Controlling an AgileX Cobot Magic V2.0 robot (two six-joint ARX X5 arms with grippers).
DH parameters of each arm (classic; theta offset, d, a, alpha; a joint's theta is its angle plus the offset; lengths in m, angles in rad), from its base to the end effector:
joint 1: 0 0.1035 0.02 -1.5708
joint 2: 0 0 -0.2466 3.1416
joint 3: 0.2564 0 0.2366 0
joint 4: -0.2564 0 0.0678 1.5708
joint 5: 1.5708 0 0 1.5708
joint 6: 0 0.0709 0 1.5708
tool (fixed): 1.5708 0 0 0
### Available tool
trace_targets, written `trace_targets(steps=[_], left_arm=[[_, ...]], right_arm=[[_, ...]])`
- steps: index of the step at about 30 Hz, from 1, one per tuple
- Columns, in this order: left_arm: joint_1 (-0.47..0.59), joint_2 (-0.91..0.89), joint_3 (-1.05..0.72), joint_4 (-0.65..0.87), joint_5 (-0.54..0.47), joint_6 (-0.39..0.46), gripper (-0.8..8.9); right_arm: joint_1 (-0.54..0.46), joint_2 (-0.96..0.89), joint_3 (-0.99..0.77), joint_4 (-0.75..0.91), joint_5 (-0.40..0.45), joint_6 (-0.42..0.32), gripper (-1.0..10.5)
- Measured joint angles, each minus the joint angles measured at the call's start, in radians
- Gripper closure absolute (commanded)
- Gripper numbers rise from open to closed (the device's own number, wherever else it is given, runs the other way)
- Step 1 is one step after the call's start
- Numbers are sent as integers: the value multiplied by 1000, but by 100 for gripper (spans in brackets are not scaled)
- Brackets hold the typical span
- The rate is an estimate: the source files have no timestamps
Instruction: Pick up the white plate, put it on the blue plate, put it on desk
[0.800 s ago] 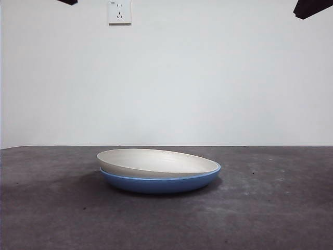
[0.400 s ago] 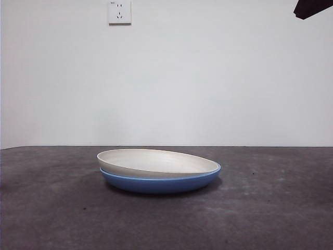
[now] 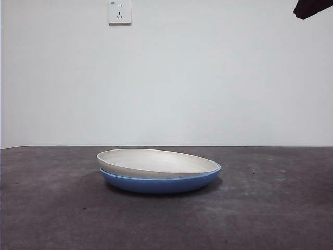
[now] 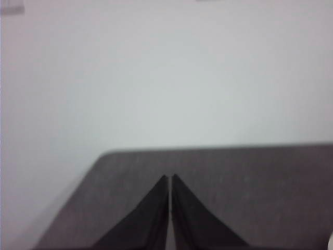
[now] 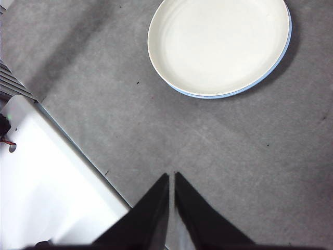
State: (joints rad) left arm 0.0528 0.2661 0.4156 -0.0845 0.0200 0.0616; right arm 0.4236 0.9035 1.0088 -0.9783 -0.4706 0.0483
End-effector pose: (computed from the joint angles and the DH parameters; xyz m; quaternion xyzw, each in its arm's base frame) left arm 0.1377 0.0059 0.2708 0.0320 -0.0320 0.0174 0.9988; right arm 0.1444 0.1004 0.2806 0.0297 0.4320 0.3815 0.8167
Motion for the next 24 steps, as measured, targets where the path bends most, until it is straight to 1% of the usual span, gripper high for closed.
trace_targets(steps=[6, 10, 18, 24], left_arm=[[0, -118, -196, -1, 0, -3, 804], [0, -173, -282, -20, 0, -18, 804], [0, -257, -371, -30, 0, -24, 804], [0, -261, -383, -49, 0, -25, 804]], right_arm=[[0, 0, 0, 0, 0, 0, 934], [0, 0, 0, 0, 0, 0, 934], [0, 0, 0, 0, 0, 0, 934], [0, 0, 0, 0, 0, 0, 934]])
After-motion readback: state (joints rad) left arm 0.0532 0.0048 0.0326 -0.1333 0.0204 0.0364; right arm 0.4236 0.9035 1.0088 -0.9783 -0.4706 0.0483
